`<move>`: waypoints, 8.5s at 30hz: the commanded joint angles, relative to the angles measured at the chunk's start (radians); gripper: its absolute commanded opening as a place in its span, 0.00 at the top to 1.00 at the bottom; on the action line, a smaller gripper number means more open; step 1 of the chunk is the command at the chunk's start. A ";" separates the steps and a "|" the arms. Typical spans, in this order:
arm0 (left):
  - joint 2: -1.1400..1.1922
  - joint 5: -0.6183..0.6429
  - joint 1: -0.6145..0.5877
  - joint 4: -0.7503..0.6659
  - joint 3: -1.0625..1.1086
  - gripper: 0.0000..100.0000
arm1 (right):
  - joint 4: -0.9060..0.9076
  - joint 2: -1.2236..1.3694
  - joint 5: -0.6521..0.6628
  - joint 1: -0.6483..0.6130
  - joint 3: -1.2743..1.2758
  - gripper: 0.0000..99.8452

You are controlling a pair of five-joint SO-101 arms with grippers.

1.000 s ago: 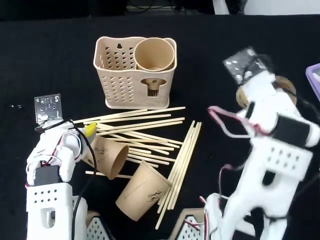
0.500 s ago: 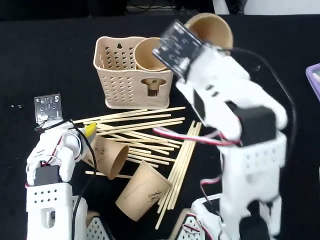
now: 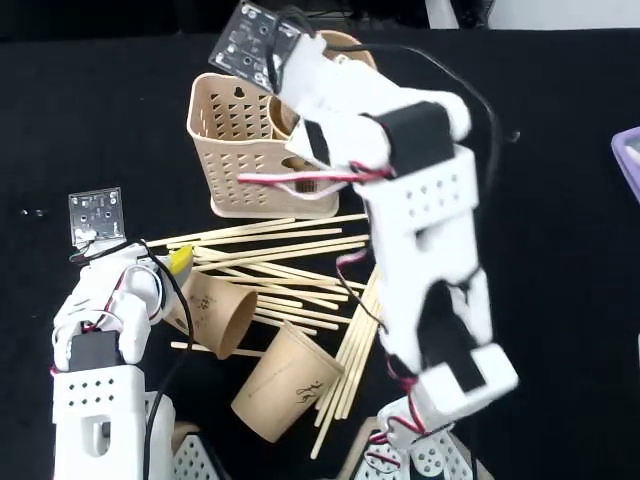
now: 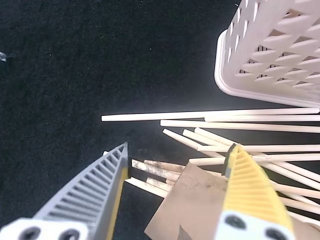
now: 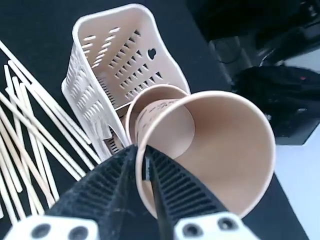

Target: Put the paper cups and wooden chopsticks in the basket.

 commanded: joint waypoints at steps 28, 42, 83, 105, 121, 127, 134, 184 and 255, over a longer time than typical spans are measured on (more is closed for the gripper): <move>-0.014 0.003 0.004 -0.014 -0.005 0.69 | 0.066 -0.633 -0.181 -0.163 0.467 0.72; -0.015 0.160 -0.344 -0.031 -0.073 0.69 | -0.710 -1.067 -0.120 -0.468 1.793 0.73; -0.015 0.193 -0.390 -0.044 -0.067 0.69 | -0.858 -0.885 -0.249 -0.446 1.768 0.99; -0.014 0.195 -0.387 -0.044 -0.064 0.69 | -0.525 -0.863 -0.376 0.083 0.811 0.99; -0.015 0.187 -0.312 -0.044 -0.045 0.69 | -0.193 -0.036 -0.508 0.138 -0.113 0.99; -0.015 0.187 -0.312 -0.043 -0.047 0.69 | -0.061 0.122 -0.508 0.138 -0.320 0.99; -0.015 0.187 -0.312 -0.043 -0.047 0.69 | 0.014 0.197 -0.508 0.135 -0.444 0.80; -0.015 0.187 -0.318 -0.044 -0.048 0.69 | -0.132 -1.018 -0.324 -0.445 1.656 0.73; -0.015 0.187 -0.315 -0.046 -0.047 0.69 | 0.074 -0.628 0.020 0.608 1.248 0.81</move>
